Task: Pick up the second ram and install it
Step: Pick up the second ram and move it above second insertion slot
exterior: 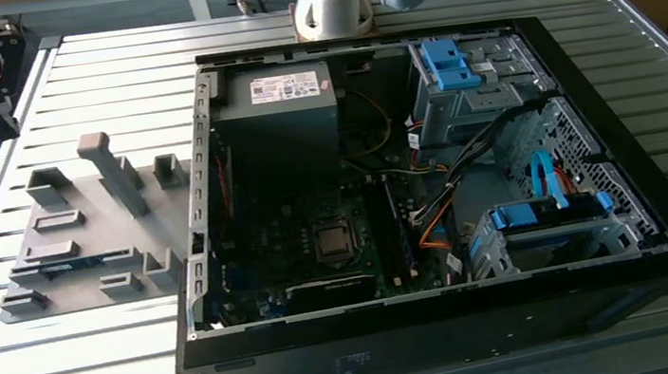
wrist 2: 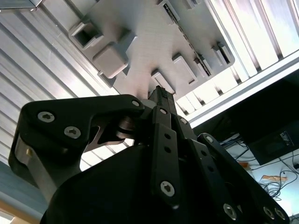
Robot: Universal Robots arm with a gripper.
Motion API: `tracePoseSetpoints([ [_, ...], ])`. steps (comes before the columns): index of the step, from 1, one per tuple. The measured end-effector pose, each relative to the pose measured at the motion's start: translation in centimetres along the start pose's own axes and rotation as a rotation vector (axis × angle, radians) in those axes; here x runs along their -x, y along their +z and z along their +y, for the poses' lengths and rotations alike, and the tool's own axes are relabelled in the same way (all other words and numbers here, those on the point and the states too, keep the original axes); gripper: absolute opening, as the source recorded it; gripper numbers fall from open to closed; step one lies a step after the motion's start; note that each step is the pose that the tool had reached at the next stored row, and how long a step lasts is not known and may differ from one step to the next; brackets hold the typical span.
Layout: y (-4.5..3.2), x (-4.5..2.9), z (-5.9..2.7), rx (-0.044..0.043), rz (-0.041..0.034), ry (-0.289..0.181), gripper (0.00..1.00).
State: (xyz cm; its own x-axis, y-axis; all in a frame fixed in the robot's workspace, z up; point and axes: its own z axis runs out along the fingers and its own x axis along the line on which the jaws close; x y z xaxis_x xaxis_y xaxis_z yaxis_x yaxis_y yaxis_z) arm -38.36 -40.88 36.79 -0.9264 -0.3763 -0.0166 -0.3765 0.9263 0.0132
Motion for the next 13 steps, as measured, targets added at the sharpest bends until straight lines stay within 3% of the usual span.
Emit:
tracePoseSetpoints([
  [13, 0.00, -0.03, 0.01, 0.0005, 0.0004, -0.032, 0.11],
])
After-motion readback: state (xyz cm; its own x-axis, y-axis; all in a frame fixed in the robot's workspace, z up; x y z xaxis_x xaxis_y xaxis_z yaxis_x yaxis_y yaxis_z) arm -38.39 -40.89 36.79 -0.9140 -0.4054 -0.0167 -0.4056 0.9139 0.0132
